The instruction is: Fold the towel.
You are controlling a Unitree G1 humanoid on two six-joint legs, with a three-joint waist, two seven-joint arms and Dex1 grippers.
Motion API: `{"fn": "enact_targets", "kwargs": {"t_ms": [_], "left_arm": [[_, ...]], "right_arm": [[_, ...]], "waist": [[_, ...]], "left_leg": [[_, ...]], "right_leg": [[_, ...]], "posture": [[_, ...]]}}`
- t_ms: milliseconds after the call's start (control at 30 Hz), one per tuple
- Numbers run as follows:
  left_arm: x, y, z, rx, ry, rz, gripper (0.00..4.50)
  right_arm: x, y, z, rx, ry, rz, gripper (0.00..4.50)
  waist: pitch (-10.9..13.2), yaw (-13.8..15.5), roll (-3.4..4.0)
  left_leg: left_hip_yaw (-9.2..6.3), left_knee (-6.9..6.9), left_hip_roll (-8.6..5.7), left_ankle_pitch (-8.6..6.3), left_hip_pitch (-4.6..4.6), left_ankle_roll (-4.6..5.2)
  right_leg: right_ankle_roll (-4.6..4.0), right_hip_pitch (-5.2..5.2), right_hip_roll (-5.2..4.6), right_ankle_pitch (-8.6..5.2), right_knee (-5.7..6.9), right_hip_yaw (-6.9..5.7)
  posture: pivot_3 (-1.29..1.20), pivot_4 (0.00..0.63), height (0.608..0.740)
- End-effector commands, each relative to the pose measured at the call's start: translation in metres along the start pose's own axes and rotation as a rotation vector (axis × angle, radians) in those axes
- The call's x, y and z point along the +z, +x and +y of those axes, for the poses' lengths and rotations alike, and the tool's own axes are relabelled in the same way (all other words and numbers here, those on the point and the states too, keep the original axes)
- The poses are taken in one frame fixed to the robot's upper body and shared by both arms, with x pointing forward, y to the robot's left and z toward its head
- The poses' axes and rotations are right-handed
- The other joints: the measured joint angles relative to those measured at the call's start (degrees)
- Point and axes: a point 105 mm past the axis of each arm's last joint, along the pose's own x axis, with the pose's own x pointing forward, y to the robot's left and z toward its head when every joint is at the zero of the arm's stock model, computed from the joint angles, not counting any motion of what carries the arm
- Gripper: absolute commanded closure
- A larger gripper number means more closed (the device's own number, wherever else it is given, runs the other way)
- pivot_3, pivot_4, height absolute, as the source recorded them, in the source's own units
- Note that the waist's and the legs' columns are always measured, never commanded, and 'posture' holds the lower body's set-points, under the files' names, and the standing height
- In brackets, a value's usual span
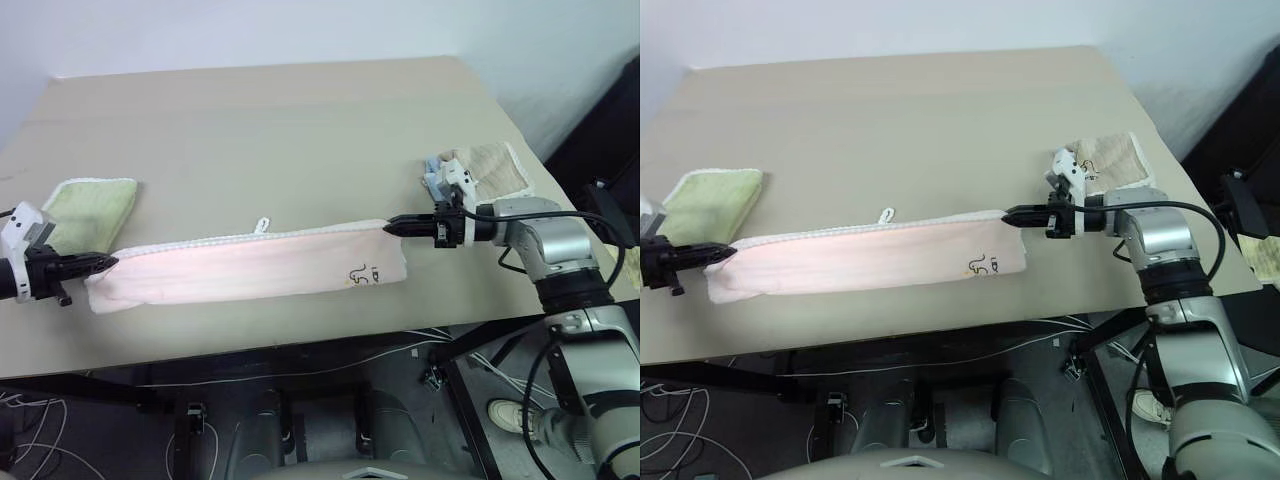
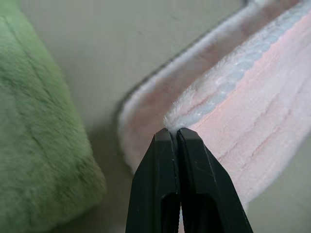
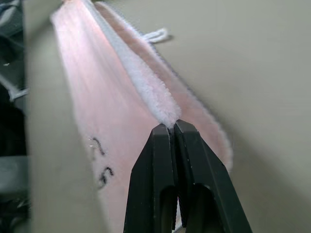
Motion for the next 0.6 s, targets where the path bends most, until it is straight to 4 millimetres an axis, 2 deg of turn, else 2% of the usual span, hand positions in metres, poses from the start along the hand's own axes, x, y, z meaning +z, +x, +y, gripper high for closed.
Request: {"fn": "enact_targets", "kwargs": {"t_ms": [33, 233, 367, 467, 600], "left_arm": [[0.004, 0.006, 0.009, 0.05, 0.033, -0.012, 4.5], [-0.001, 0.021, 0.008, 0.039, 0.045, 0.001, 4.5], [0.002, 0.023, 0.012, 0.067, -0.007, -0.036, 3.54], [0.005, 0.021, 0.011, 0.047, -0.052, -0.061, 2.54], [-0.007, 0.006, 0.009, 0.041, -0.032, 0.004, 1.1]], "right_arm": [[0.014, -0.001, -0.01, -0.042, -0.05, -0.035, 4.49], [0.01, 0.012, -0.023, -0.09, -0.042, -0.024, 4.49], [0.01, 0.017, -0.018, -0.048, -0.04, -0.039, 3.54], [0.008, 0.017, -0.016, -0.039, -0.039, -0.035, 2.54], [0.009, 0.009, -0.019, -0.069, -0.039, -0.039, 1.12]], "waist": [[0.0, 0.03, -0.01], [0.0, -0.2, 0.0], [0.0, -0.23, 0.0], [0.0, -0.22, 0.0], [0.0, -0.35, 0.0]], "left_leg": [[0.0, 0.04, 0.0, 0.0, 0.02, 0.0], [-0.02, 0.33, 0.08, 0.01, 0.03, 0.0], [-0.03, 0.48, 0.16, 0.01, 0.03, 0.0], [-0.06, 0.53, 0.17, 0.01, 0.01, 0.0], [-0.06, 0.54, 0.17, 0.0, 0.01, 0.0]], "right_leg": [[0.02, -0.01, 0.0, 0.01, 0.12, -0.01], [0.03, 0.0, 0.01, 0.01, 0.39, -0.01], [0.07, 0.01, 0.05, 0.03, 0.48, -0.01], [0.07, 0.01, 0.07, 0.03, 0.52, -0.01], [0.07, 0.02, 0.07, 0.03, 0.52, -0.01]], "posture": [[0.0, 0.15, 0.74], [0.0, 0.15, 0.74], [0.0, 0.15, 0.74], [0.0, 0.15, 0.74], [0.0, 0.15, 0.74]]}}
